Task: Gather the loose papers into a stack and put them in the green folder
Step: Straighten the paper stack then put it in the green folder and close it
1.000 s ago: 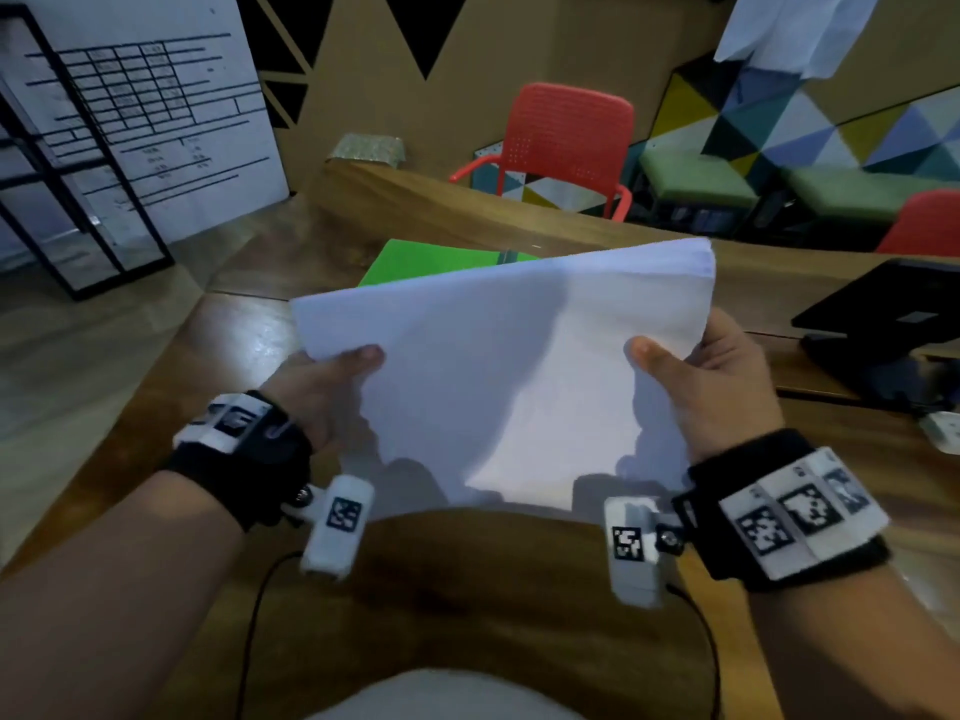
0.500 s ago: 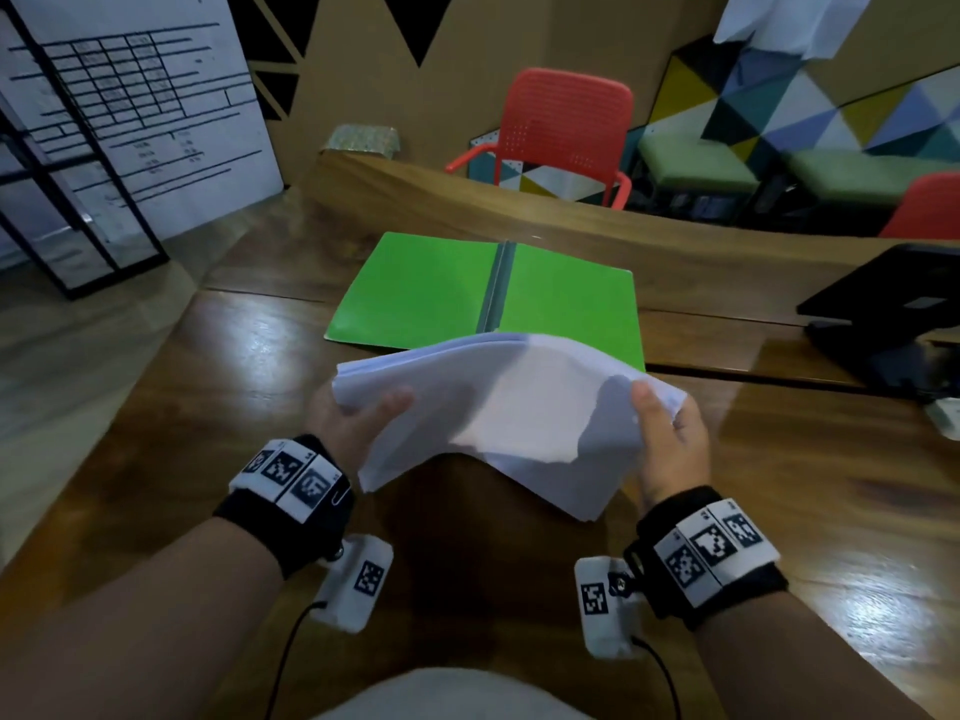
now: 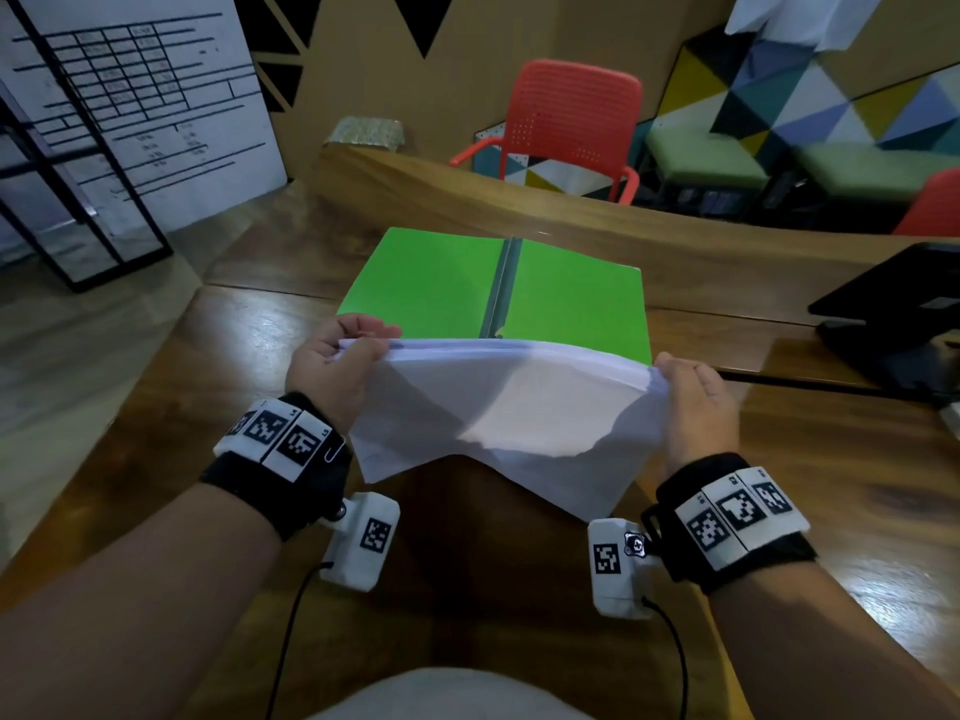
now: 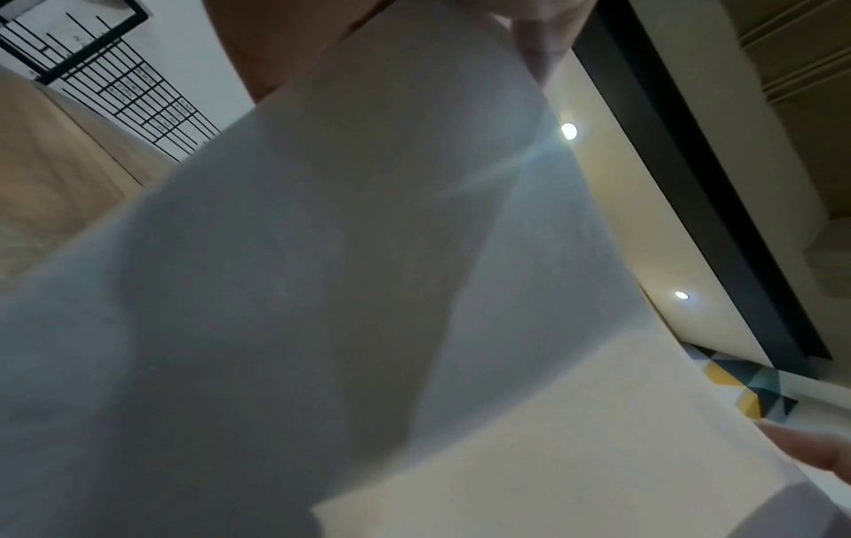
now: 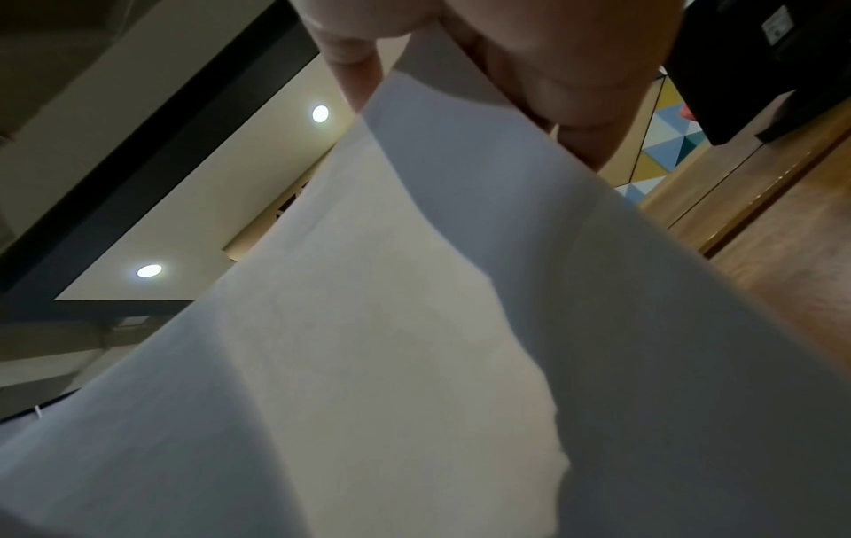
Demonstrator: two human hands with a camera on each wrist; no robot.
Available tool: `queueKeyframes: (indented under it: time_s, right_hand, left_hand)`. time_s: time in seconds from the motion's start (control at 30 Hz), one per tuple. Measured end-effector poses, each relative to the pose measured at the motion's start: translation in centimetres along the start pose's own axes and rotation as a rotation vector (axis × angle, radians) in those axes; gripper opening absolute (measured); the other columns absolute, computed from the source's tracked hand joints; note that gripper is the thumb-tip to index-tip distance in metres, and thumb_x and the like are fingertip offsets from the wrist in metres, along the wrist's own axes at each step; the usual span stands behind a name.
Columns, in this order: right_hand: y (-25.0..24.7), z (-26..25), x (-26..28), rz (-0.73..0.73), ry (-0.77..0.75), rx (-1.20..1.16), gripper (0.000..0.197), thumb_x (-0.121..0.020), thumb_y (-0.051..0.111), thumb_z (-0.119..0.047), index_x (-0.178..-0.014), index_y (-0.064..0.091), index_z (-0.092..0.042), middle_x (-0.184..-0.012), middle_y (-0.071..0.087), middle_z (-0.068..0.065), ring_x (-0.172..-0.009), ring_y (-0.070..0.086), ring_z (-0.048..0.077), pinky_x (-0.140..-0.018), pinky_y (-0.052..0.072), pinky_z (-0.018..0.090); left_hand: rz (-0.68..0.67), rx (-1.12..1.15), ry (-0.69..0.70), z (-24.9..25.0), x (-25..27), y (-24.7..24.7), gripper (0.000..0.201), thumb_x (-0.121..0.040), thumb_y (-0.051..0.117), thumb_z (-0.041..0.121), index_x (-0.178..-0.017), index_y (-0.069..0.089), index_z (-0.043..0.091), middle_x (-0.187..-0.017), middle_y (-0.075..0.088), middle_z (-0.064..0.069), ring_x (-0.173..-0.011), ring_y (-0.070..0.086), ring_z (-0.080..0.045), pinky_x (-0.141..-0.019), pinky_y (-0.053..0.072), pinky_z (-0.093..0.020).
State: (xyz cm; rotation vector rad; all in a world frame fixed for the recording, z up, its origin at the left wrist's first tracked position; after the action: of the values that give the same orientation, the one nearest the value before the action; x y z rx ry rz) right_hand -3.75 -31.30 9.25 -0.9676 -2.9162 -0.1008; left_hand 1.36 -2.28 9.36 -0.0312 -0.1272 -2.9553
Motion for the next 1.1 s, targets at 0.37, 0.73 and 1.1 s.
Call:
queueKeyframes:
  time_s: [0.37, 0.73, 1.1]
  right_hand:
    - [-0.9, 2.7, 0.3, -0.244, -0.009, -0.12, 0.093, -0.025, 0.083, -0.068, -0.103, 0.057, -0.023, -0.09, 0.071, -0.004, -0.078, 0.068, 0.009, -0.072, 0.056, 0.028]
    - [-0.8, 1.3, 0.9, -0.027, -0.156, -0.053, 0.028, -0.075, 0.072, -0.002, -0.085, 0.063, -0.025, -0.071, 0.072, -0.013, -0.07, 0.068, -0.004, -0.073, 0.057, 0.02]
    - [-1.0, 2.8, -0.1, -0.049, -0.003, 0.015, 0.043, -0.064, 0.076, -0.043, -0.097, 0.061, -0.02, -0.094, 0.067, 0.002, -0.091, 0.063, 0.022, -0.088, 0.051, 0.039]
  left_hand:
    - [-0.011, -0.034, -0.046, -0.5, 0.5, -0.4, 0.046, -0.045, 0.073, 0.069, -0.07, 0.066, 0.03, -0.071, 0.072, 0.008, -0.073, 0.067, -0.008, -0.069, 0.054, -0.032]
    - [0.019, -0.274, 0.017, -0.1, 1.5, 0.5, 0.03, -0.057, 0.085, 0.024, -0.064, 0.056, 0.022, -0.058, 0.064, 0.01, -0.047, 0.059, 0.002, -0.048, 0.05, -0.014]
    - [-0.024, -0.158, 0.033, 0.1, 1.4, 0.3, 0.025, -0.059, 0.079, 0.032, -0.07, 0.057, 0.028, -0.074, 0.062, 0.001, -0.057, 0.059, 0.002, -0.051, 0.048, -0.016]
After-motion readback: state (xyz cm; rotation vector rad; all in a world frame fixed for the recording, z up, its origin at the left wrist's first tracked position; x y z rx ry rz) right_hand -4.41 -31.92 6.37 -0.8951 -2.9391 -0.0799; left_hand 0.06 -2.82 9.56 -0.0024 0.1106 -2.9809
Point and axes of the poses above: each hand's wrist, its own x-axis away from the middle knuckle, its own y-axis out of the palm, z = x × y, the point moved 2 cm from there along -x, towards the middle knuckle
